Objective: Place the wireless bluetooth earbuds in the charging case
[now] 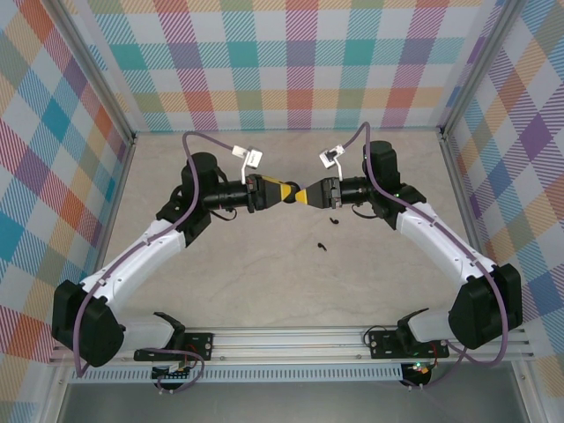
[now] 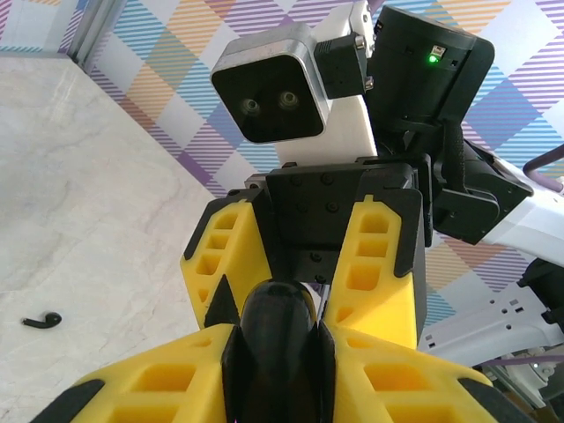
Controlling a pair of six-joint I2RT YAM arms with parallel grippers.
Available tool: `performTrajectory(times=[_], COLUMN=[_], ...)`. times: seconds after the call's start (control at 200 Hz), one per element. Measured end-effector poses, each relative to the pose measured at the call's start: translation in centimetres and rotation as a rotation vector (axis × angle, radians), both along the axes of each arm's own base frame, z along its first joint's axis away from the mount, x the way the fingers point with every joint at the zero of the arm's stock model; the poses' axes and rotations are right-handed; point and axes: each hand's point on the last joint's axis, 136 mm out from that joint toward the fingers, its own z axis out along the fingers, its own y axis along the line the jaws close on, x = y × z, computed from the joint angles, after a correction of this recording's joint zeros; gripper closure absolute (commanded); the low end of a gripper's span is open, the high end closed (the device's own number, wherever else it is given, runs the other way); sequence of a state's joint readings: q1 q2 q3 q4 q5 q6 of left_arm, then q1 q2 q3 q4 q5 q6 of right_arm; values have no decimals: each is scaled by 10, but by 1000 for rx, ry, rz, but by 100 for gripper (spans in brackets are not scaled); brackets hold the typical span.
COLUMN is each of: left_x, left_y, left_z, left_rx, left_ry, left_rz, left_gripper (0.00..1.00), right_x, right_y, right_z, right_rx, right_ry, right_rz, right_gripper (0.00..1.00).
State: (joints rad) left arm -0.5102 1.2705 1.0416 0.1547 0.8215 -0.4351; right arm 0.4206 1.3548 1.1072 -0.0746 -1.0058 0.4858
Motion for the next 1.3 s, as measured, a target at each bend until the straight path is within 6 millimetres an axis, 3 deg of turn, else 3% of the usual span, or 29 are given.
performTrajectory(times=[0.385,0.63,0.785,0.965,1.305], left_x=[-2,-1,1,3,-3], left_y=[-7,-7,-7,-6,-6], left_z=[-10,-8,-7,-10,-7], left_rx=[23,22,25,38,32], left_ry=[20,13,8,13,9], left_rz=[-18,-14,-3,9,-15], left_gripper=[71,71,63,56,57], right_x=[-4,-3,-2,-2,-1], right_y=[4,4,4,2,2], right_z=[6,8,9,9,18], right_rx=[18,19,15,1,-2], right_ry=[-18,-18,-20,-22,-36], right_rz=[22,20,10,-10,-20], right_gripper=[61,76,80,81,81])
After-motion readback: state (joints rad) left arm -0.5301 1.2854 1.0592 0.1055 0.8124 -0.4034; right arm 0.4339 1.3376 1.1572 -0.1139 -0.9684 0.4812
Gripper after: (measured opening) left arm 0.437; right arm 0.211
